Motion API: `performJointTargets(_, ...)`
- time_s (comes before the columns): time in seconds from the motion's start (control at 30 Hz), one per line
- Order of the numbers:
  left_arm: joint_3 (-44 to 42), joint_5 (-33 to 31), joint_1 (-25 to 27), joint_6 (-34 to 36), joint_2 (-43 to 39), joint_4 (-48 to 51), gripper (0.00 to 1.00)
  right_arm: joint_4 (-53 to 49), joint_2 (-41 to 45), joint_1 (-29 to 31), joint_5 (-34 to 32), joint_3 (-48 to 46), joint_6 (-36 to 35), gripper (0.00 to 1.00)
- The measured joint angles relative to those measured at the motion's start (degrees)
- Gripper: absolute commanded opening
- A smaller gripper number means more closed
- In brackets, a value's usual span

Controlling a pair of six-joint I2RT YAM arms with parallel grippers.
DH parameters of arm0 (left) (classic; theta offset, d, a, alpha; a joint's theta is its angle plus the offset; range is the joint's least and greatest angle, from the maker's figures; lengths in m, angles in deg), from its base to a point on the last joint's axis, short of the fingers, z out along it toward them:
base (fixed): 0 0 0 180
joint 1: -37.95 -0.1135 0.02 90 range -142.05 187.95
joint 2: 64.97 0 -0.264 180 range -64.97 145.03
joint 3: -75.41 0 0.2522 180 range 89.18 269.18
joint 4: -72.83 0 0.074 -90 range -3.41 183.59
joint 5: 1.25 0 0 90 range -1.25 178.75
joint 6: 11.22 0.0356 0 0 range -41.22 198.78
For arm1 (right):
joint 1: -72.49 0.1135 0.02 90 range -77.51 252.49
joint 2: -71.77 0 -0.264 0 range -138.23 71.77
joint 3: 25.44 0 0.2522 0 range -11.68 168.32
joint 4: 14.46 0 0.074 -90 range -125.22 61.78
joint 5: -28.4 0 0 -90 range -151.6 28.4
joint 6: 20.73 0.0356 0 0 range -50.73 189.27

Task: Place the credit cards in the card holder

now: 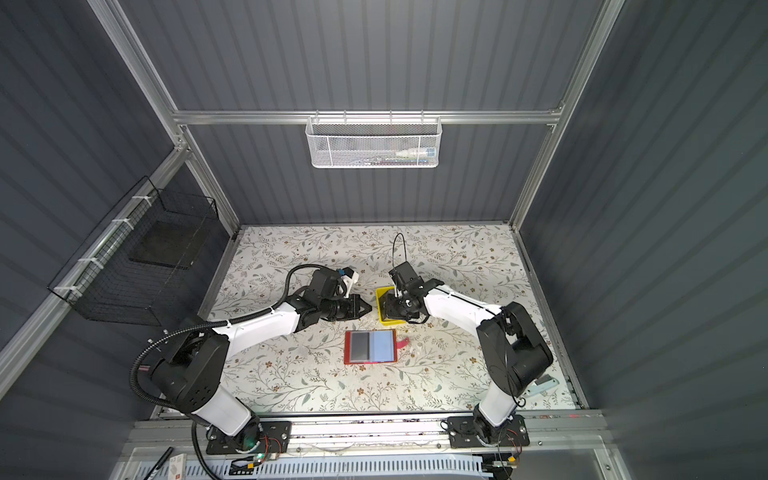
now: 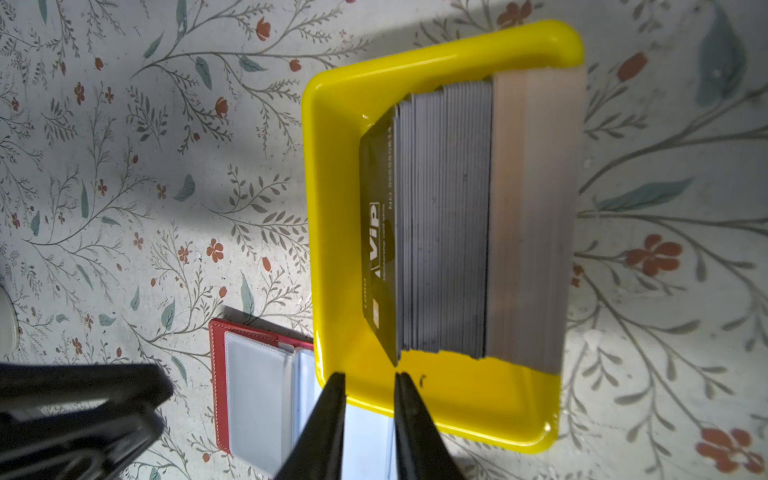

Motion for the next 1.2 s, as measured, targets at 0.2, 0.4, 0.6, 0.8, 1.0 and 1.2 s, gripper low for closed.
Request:
performJointTargets(0.2, -0.31, 0.20, 0.00, -0.28, 0.00, -0.96, 0.14, -0.39, -1.77, 0.00, -0.37, 1.09, 0.20, 0.24)
performJointTargets(0.4, -0.42, 0.22, 0.00, -0.63, 0.00, -1.14, 0.14, -0.46, -2.14, 0.02, -0.37, 1.40, 0.15, 0.21)
performJointTargets(0.6, -0.42, 0.24, 0.00, -0.70, 0.00, -1.44, 0.14, -0.59, -2.14, 0.61, -0.42, 1.57, 0.17, 0.21)
performJointTargets(0.8, -0.42, 0.61, 0.00, -0.98, 0.02, -2.14, 0.14, -0.83, -2.14, 1.57, -0.42, 2.62, 0.17, 0.20)
performJointTargets(1.0, -0.42, 0.66, 0.00, -1.25, 0.02, -2.34, 0.14, -1.49, -2.16, 1.88, -0.63, 3.74, 0.15, 0.20)
performJointTargets(1.2, -0.42, 0.70, 0.00, -1.27, 0.02, -2.36, 0.14, -1.70, -4.00, 1.88, -0.79, 5.44, -0.31, 0.19)
